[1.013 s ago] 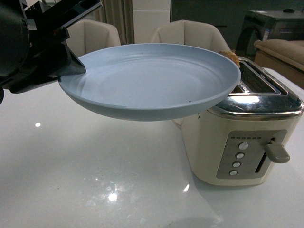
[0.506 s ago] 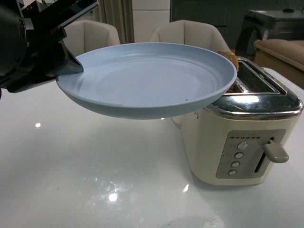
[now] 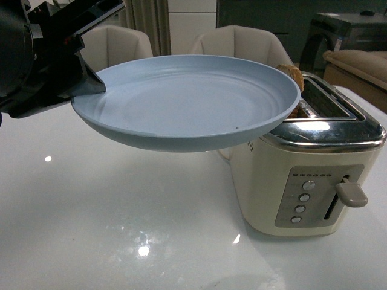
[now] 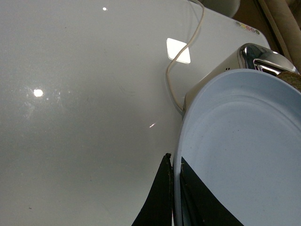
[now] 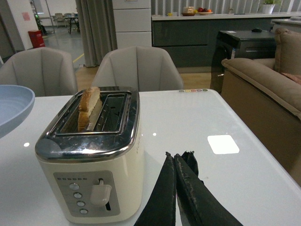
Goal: Left arm holds plate, right arm toasts bread
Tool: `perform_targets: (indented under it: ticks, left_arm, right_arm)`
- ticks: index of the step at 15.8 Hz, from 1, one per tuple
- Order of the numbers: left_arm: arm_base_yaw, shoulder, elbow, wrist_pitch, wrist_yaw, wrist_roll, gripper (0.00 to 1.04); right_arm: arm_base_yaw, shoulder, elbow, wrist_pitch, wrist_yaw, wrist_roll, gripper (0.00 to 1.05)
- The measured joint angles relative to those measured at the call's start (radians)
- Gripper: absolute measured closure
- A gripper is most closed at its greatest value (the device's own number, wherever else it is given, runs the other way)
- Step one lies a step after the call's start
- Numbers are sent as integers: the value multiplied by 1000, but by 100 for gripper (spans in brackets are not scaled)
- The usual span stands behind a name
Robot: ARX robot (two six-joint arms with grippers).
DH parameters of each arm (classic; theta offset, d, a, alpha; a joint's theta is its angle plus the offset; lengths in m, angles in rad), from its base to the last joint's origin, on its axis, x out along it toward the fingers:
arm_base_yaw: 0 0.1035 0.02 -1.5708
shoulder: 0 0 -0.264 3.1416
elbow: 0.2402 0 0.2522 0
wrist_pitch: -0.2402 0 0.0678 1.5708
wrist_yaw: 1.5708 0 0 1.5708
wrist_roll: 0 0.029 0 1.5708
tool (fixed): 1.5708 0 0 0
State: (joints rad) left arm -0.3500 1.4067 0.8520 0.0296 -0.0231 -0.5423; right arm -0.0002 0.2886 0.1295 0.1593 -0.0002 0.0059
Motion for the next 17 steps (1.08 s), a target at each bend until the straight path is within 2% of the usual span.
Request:
perform_targets:
  ticks: [7, 8, 9, 17]
  left_arm:
    - [0, 0, 0, 0, 0, 0, 102]
    - [0, 0, 0, 0, 0, 0, 102]
    - [0, 0, 0, 0, 0, 0, 102]
    - [-2, -1, 0, 0, 0, 0, 102]
  right_arm:
    - [0, -105, -72, -41, 0, 0, 103]
    - [0, -197, -79, -156, 0, 0, 103]
    - [0, -253, -90, -169, 0, 0, 103]
    - [0, -285, -117, -163, 0, 0, 103]
